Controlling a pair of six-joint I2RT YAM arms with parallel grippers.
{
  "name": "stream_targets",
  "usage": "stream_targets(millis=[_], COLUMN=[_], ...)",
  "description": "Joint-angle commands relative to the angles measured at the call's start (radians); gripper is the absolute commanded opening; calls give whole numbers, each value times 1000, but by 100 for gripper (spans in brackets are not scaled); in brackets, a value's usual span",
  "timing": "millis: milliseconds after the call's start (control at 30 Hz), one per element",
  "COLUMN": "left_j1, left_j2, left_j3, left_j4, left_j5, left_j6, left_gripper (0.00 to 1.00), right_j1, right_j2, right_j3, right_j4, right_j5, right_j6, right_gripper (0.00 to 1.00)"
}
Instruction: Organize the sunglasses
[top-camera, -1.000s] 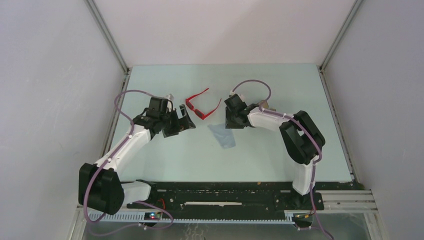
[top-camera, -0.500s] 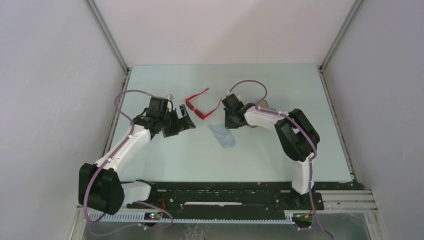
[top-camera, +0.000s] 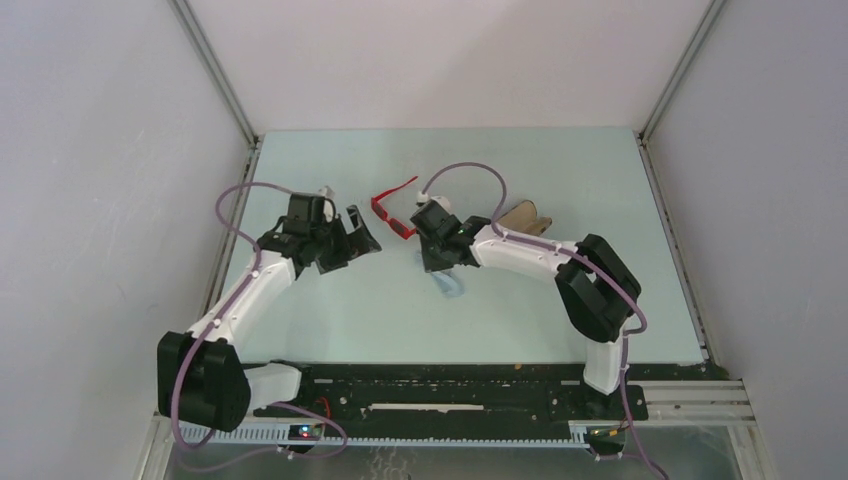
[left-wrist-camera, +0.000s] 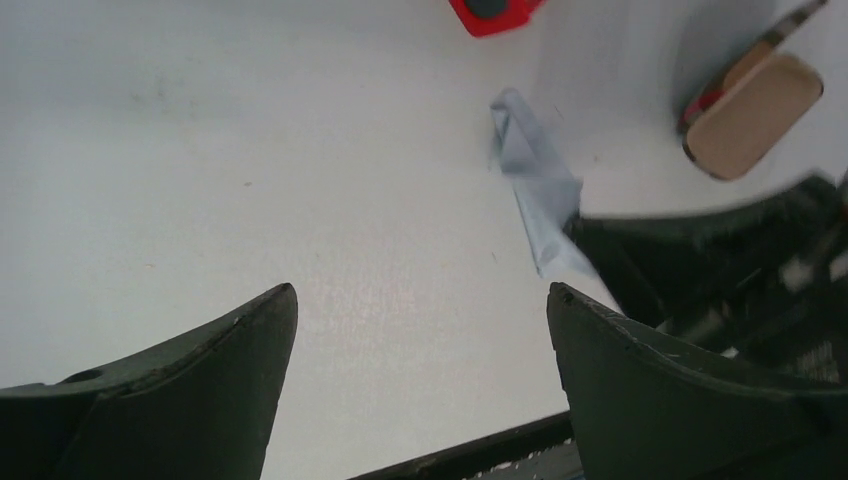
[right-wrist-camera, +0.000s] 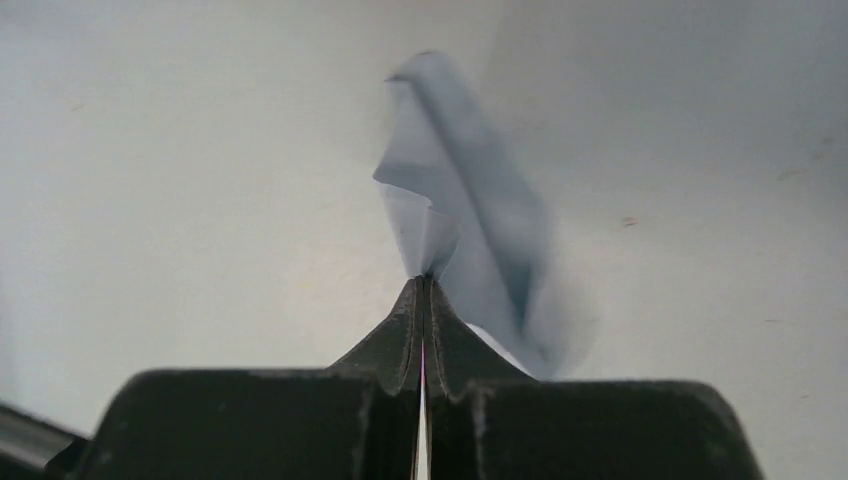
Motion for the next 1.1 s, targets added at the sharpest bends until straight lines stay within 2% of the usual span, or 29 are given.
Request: stream_targets(millis=[0, 167, 233, 333, 400, 433, 600, 800, 1067], left_j1=[89, 141, 144, 145, 144, 141, 76, -40, -49], left_j2=[-69, -111, -110, -91, -82, -81, -90, -41, 87], left_j3=[-54, -53, -55, -65, -78, -86, -124, -162, -111], left_j4=[20, -28, -31, -22, -9, 0, 26, 56, 87], left_j5=[-5, -39, -36, -9, 14, 25, 20, -24, -14], left_j6=[-36, -20, -17, -17, -18, -22, -43, -83, -64], left_gripper=[98, 98, 98, 98, 98, 97, 95, 94, 93], right_j1=[104, 230, 279, 321, 320, 312, 213, 67, -42], right_j2=[-65, -34, -23, -30, -69, -98, -224, -237, -162], right_j3=[41, 41, 45, 61, 41, 11, -148, -294, -306], right_j4=[-27, 14, 27, -11, -21, -15, 47, 121, 182], right_j5=[9, -72, -119, -79, -41, -30, -53, -187, -182], right_j6=[10, 43, 36, -12, -30, -35, -9, 63, 102], right_gripper=[0, 0, 19, 39, 47, 49, 47, 40, 28])
